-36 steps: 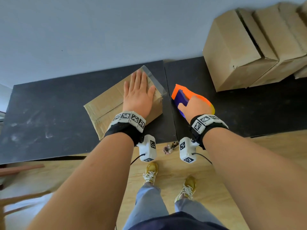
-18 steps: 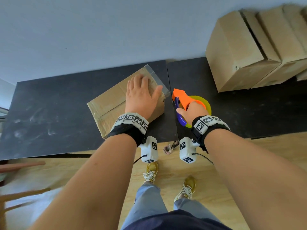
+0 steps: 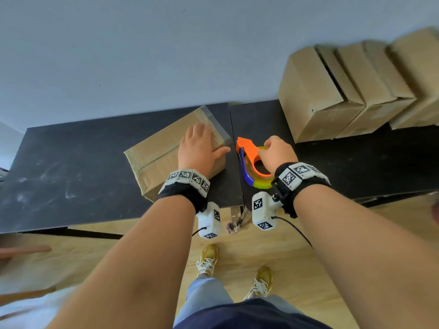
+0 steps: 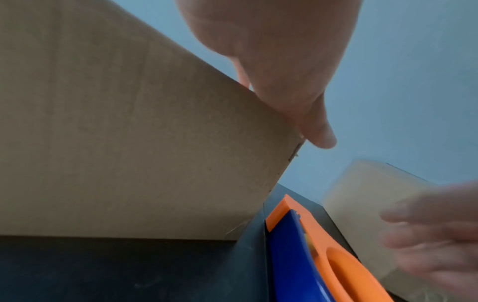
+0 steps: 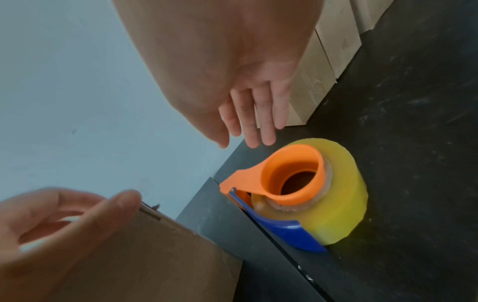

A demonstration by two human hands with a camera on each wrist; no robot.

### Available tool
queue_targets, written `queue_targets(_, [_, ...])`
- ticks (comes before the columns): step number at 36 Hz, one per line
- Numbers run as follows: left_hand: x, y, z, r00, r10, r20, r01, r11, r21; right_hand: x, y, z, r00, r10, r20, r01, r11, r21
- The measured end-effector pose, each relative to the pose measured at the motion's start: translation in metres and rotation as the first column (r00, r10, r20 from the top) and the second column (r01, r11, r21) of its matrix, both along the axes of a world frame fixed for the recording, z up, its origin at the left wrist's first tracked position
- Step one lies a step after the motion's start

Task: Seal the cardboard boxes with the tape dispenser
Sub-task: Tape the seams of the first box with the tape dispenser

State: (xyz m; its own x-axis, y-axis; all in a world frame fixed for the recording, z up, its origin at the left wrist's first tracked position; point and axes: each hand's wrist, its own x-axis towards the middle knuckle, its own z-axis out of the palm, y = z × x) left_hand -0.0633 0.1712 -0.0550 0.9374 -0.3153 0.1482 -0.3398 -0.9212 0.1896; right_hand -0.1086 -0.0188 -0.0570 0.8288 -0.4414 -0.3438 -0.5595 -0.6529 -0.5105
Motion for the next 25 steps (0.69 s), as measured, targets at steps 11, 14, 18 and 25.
queue_targets(11, [-0.026,0.008,0.007,0.997,-0.079,0.004,0.079,0.996,0.048,0.008,0.007,0.022,0.990,0.048,0.129,-0.049,0.999,0.009])
queue_targets(14, [-0.030,0.015,0.006,0.993,-0.121,0.014,0.120,0.992,0.040,0.013,0.011,0.027,0.984,0.051,0.172,-0.056,0.998,0.020])
queue_targets(18, [-0.035,0.022,0.006,0.984,-0.172,0.042,0.172,0.985,0.002,0.020,0.017,0.029,0.977,0.065,0.205,-0.076,0.996,0.046])
queue_targets(25, [-0.044,0.040,0.006,0.987,-0.084,0.139,0.087,0.996,-0.017,0.029,0.033,0.031,0.964,0.173,0.204,-0.192,0.978,0.080])
